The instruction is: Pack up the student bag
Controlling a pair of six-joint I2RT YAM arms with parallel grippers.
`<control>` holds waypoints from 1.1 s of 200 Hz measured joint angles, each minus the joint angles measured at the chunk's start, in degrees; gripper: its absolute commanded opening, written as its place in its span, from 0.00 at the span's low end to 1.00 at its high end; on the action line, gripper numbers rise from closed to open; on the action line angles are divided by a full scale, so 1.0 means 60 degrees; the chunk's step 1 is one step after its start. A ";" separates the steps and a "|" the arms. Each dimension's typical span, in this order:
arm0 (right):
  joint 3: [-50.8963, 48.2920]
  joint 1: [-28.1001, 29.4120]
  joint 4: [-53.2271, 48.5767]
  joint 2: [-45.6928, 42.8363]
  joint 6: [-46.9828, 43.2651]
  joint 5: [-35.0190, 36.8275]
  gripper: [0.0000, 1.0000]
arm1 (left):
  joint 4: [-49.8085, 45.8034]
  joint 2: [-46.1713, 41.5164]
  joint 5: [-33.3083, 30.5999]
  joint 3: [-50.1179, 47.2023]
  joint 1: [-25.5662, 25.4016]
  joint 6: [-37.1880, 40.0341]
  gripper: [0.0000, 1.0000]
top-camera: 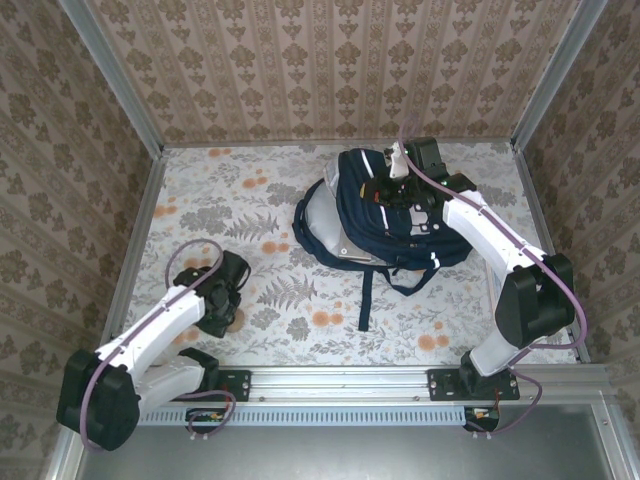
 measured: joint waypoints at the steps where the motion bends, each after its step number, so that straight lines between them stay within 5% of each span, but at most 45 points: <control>1: 0.0000 0.0000 0.0004 0.0000 0.0000 0.0000 0.03 | -0.0004 0.0004 -0.0007 0.0015 0.0000 0.0018 0.52; 49: -0.0117 -0.0011 0.0022 -0.0044 0.0011 0.0004 0.02 | 0.0164 0.0827 -0.0204 0.1330 -0.0270 0.1537 0.46; 118: -0.0641 -0.0277 0.0342 -0.0688 0.0284 -0.0004 0.02 | 0.1606 0.3056 -0.0663 0.4437 -0.1847 0.4885 0.45; 220: -0.0688 -0.0299 0.0200 -0.0969 0.0470 0.0007 0.02 | 0.3803 0.7588 0.1384 0.8167 -0.2393 0.9581 0.45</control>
